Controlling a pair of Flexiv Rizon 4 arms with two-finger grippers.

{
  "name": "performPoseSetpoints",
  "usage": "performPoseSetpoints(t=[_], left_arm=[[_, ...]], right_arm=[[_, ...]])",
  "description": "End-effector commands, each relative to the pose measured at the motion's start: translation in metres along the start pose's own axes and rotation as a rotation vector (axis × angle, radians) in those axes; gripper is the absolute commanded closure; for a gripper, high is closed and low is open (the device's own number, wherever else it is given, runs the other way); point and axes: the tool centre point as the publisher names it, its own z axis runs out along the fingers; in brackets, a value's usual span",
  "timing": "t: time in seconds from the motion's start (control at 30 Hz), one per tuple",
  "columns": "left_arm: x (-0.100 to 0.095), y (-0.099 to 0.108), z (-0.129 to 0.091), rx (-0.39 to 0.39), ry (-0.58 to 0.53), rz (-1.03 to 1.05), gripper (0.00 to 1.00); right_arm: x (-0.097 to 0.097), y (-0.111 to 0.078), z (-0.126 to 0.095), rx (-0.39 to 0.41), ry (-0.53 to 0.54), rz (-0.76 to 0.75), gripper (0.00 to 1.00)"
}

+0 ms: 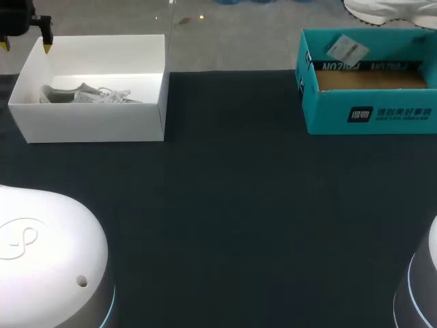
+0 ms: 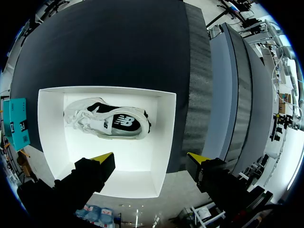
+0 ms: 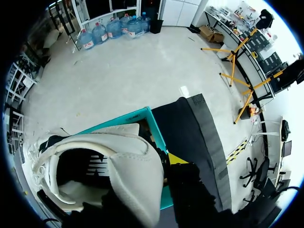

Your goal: Take the shoe out of the shoebox, open the shoe tongue, remove and reinsert the insole, then place the shoe into the shoebox

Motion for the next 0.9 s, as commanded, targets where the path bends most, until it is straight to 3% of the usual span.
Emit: performPoseSetpoints(t=[0.03,0.43,0.9], left_arm=[[0.0,0.0,0.0,0.0,0.002,-0.001,0.0],[0.0,0.0,0.0,0.0,0.002,-0.001,0.0],[0.0,0.0,0.0,0.0,0.002,-0.001,0.0]], right_arm=[[-0.006,-0.016,-0.027,-0.043,0.003,-0.009,1.0],[-0.005,-0.025,-0.041,-0.052,0.024,-0.037,1.0],[-0.005,-0.025,-0.041,-0.052,0.024,-0.037,1.0]])
